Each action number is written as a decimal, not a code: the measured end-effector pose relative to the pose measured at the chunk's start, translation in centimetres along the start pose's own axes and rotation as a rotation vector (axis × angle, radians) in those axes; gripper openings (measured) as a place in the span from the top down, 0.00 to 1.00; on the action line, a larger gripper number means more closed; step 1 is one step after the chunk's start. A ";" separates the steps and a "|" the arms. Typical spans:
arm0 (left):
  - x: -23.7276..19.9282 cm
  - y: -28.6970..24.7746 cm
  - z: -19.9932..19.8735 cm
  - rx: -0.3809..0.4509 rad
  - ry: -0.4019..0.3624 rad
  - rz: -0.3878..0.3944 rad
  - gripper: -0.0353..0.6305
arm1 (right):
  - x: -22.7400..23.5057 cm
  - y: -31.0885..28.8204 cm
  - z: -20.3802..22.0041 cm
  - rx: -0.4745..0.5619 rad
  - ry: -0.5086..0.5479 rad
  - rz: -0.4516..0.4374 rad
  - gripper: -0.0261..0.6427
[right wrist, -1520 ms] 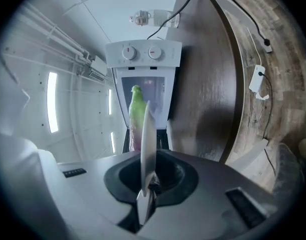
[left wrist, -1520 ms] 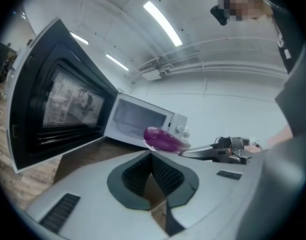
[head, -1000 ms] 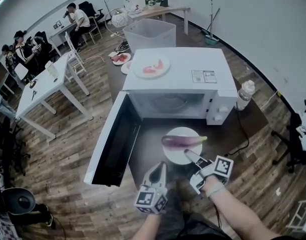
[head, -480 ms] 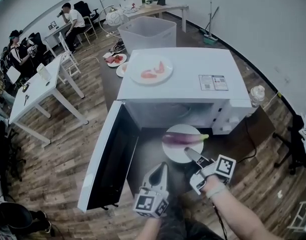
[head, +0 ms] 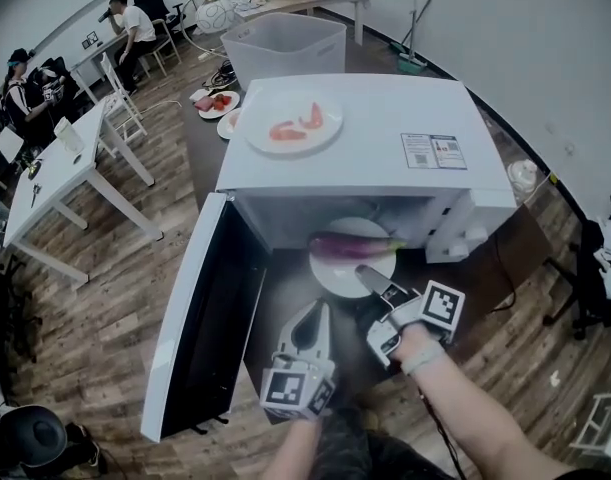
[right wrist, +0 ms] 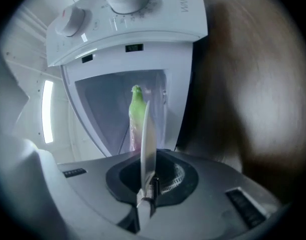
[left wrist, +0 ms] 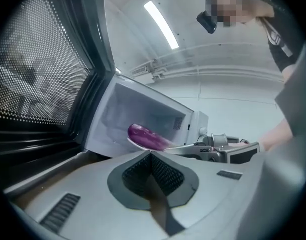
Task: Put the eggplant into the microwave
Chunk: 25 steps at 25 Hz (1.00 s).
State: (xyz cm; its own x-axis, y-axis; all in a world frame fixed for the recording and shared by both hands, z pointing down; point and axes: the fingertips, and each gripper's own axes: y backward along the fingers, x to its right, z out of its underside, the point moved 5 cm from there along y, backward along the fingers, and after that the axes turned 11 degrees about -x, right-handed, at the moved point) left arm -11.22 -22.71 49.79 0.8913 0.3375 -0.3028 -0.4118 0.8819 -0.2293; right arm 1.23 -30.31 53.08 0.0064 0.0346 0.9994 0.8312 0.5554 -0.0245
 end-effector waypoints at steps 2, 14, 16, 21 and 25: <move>-0.1 -0.5 -0.1 -0.004 0.007 -0.005 0.95 | 0.0 -0.6 -0.4 0.006 -0.004 0.004 0.94; 0.6 -3.8 0.3 -0.046 0.040 0.016 0.95 | 0.8 -2.4 -2.0 0.033 -0.023 0.023 0.94; 0.6 -4.2 0.4 -0.053 0.037 0.012 0.95 | 0.7 -2.7 -2.2 0.035 -0.026 0.021 0.94; -0.2 -5.0 0.0 -0.053 0.038 0.002 0.95 | 0.6 -3.4 -2.6 0.035 -0.035 0.016 0.94; -0.6 -5.5 -0.1 -0.055 0.050 0.000 0.95 | 0.7 -3.8 -3.0 0.043 -0.035 0.019 0.93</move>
State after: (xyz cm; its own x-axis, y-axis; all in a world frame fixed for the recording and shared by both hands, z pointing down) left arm -9.46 -27.83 51.13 0.8813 0.3198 -0.3480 -0.4230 0.8621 -0.2791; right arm -0.26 -34.85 53.92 0.0022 0.0740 0.9973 0.8067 0.5892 -0.0455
